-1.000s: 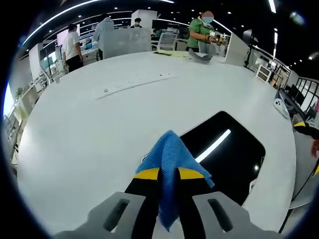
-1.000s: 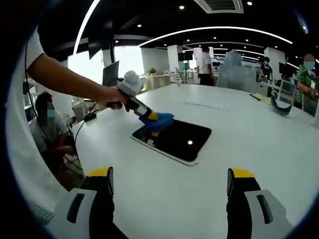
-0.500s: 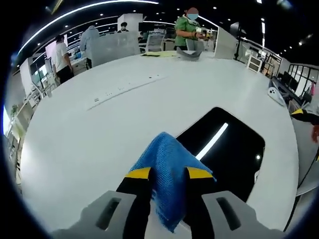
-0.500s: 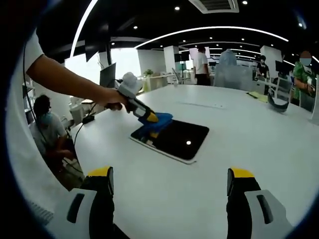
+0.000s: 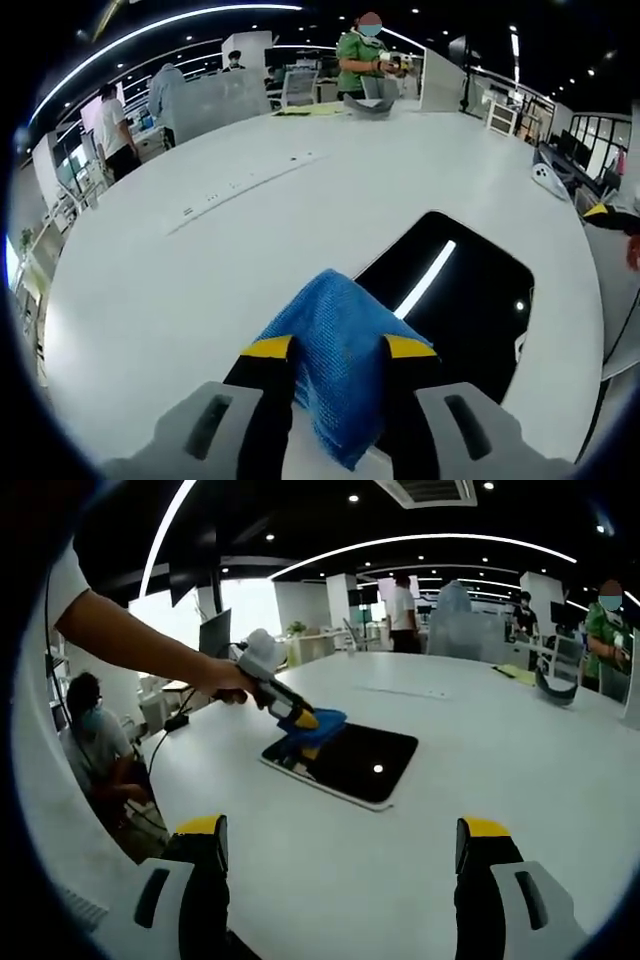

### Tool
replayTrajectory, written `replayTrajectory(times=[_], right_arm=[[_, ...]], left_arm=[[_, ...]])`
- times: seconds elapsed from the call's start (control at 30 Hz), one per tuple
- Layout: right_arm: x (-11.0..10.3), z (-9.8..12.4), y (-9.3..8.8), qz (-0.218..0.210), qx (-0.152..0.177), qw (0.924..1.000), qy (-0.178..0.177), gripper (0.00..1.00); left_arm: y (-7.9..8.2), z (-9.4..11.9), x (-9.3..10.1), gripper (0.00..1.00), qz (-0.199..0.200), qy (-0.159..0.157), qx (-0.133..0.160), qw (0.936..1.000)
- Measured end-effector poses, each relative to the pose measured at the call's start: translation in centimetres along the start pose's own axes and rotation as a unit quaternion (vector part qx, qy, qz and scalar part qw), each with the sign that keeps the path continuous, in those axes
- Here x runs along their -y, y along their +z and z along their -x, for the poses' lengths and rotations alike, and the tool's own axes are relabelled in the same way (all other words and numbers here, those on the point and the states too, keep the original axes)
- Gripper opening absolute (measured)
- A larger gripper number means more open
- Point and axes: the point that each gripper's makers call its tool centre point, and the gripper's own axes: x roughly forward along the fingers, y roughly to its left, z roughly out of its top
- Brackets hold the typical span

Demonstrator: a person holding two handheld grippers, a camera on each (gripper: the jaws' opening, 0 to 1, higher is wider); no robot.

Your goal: Wipe the mirror surface with the cleaning cloth until all visible marks leave the cleaned area.

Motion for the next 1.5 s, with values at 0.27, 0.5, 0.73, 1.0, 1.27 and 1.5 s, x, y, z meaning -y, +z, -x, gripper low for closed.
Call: replayTrajectory(times=[0.27,0.5,0.73,1.0,1.27,1.5], right_arm=[[0.0,0.0,0.1,0.000,0.001,1.0000,-0.001,0.95],[-0.1,0.0,0.2,0.002,0.000,1.0000,0.001,0.95],[-0.4,-0.1,0.3,0.003,0.000,1.0000,0.006,0.94],[-0.4,0.0,0.4,0.004,0.002,1.0000,0.006,0.94],[-0.3,0.3,0.2,-0.001,0.004,1.0000,0.002,0.94],[-0.2,0.5,0.0,-0.006,0.005,1.0000,-0.001,0.94]], left_arm=[[0.5,0.2,0.1,0.44,-0.015,-0.002,0.009,0.9998],[1.6,1.0,0.0,0.27,0.004,-0.007,0.018,0.9998],[0.9,1.1,-0.3,0.15,0.015,0.001,0.001,0.9999],[-0.6,0.4,-0.1,0.13,0.015,0.002,-0.025,0.9996],[-0.4,0.2,0.2,0.07,0.019,0.008,-0.027,0.9994],[-0.1,-0.1,0.8,0.07,0.028,0.008,-0.023,0.9993]])
